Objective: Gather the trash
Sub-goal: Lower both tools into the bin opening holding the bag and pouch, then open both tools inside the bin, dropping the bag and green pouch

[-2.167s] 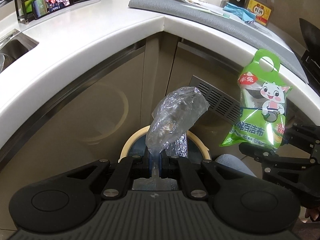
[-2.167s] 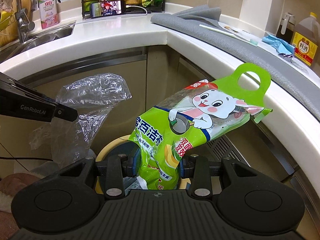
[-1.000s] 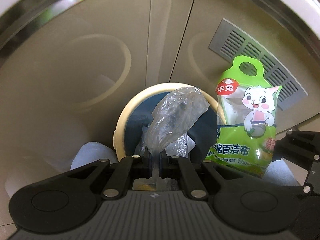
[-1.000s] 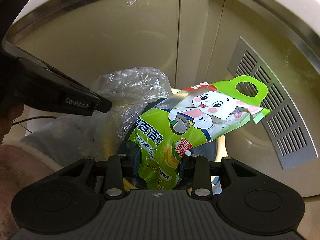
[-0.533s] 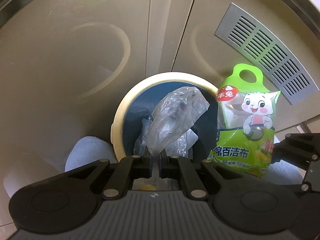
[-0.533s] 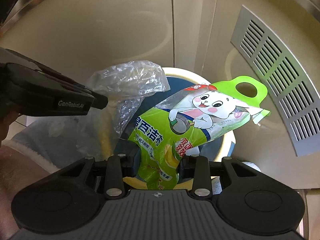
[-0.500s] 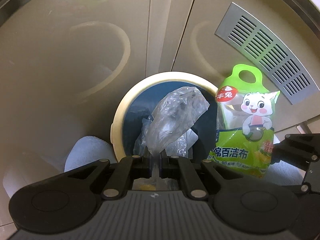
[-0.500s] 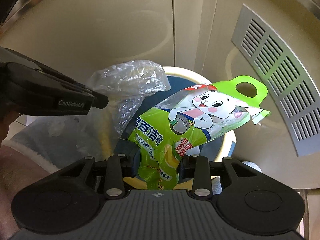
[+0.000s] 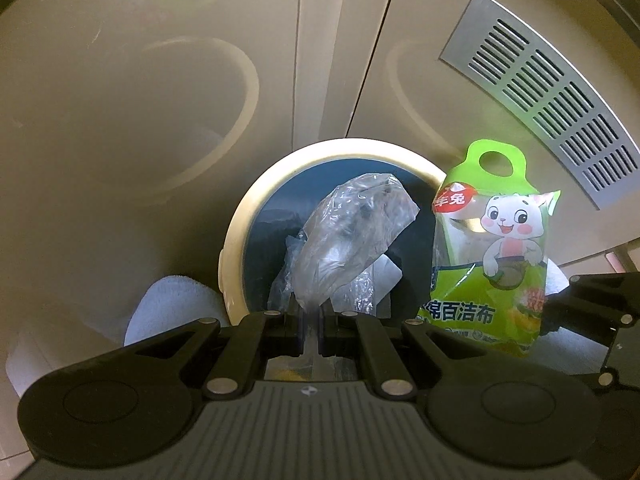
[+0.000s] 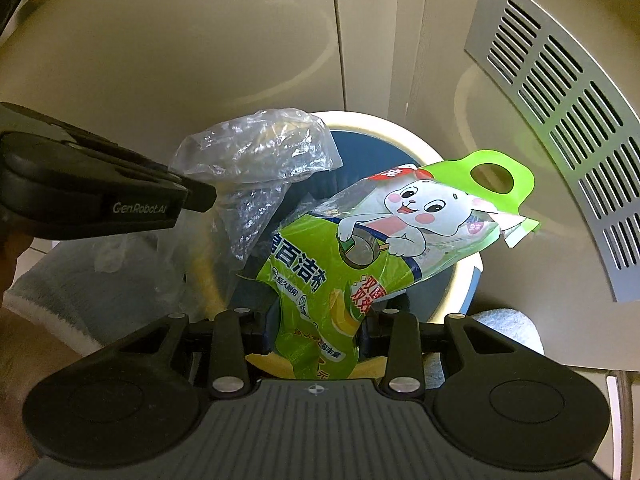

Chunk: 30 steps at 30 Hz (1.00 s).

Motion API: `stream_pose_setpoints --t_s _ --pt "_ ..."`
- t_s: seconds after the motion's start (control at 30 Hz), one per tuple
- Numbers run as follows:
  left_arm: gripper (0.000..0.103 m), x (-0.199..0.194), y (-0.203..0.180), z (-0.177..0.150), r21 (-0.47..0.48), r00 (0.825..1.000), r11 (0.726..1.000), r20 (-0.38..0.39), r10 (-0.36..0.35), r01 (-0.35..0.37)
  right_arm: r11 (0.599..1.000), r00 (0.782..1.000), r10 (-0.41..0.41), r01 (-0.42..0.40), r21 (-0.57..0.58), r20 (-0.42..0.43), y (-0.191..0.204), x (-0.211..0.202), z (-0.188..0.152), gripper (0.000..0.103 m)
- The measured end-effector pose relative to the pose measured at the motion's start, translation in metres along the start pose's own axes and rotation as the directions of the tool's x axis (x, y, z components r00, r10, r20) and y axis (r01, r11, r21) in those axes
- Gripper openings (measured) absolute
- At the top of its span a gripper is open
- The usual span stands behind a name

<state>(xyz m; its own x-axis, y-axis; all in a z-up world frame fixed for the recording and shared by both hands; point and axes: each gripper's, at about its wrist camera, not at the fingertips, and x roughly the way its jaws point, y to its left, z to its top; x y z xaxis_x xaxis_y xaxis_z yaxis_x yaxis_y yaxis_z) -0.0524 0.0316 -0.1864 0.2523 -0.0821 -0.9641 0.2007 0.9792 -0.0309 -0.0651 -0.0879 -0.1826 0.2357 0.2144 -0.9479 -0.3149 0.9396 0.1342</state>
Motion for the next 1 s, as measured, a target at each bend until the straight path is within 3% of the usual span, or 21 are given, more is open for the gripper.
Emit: stream_pose_setpoints --t_s 0.47,0.57,0.6,0.63,0.67,0.7,0.73,0.8,1.0 --pt "0.007 0.010 -0.006 0.004 0.013 0.999 1.000 -0.019 0.025 -0.025 1.000 1.000 -0.009 0.009 0.017 -0.020 -0.003 0.006 0.006 0.041" --pt "0.009 0.009 -0.008 0.004 0.021 0.999 0.999 -0.016 0.034 -0.034 1.000 1.000 -0.015 0.015 0.018 -0.019 -0.001 0.007 0.007 0.047" --pt "0.021 0.008 -0.010 0.004 0.025 0.999 0.999 -0.019 0.033 -0.033 1.000 1.000 -0.019 0.020 0.018 -0.017 -0.001 0.008 0.007 0.051" --pt "0.050 0.006 -0.010 0.005 0.025 0.999 0.999 -0.020 0.032 -0.032 1.000 1.000 -0.026 0.026 0.017 -0.014 -0.001 0.007 0.007 0.057" --pt "0.066 0.004 -0.011 0.004 0.019 0.999 0.999 -0.014 0.036 -0.035 0.999 0.999 -0.037 0.037 0.014 -0.012 0.000 0.006 0.006 0.063" --pt "0.096 0.001 -0.012 0.003 0.012 0.999 0.999 -0.005 0.046 -0.046 0.999 0.999 -0.052 0.052 0.007 -0.009 0.001 0.004 0.005 0.072" --pt "0.103 -0.003 -0.012 0.002 0.007 0.998 0.998 0.008 0.057 -0.057 0.998 0.998 -0.067 0.067 -0.004 -0.004 0.004 0.002 0.004 0.080" --pt "0.103 -0.009 -0.016 0.000 0.016 0.998 0.998 0.017 0.065 -0.065 0.996 0.996 -0.086 0.086 -0.027 0.005 0.007 -0.004 0.003 0.085" --pt "0.103 -0.029 -0.017 -0.006 0.020 0.999 0.998 0.007 0.051 -0.051 0.994 0.995 -0.091 0.093 -0.057 0.036 0.017 -0.029 -0.006 0.087"
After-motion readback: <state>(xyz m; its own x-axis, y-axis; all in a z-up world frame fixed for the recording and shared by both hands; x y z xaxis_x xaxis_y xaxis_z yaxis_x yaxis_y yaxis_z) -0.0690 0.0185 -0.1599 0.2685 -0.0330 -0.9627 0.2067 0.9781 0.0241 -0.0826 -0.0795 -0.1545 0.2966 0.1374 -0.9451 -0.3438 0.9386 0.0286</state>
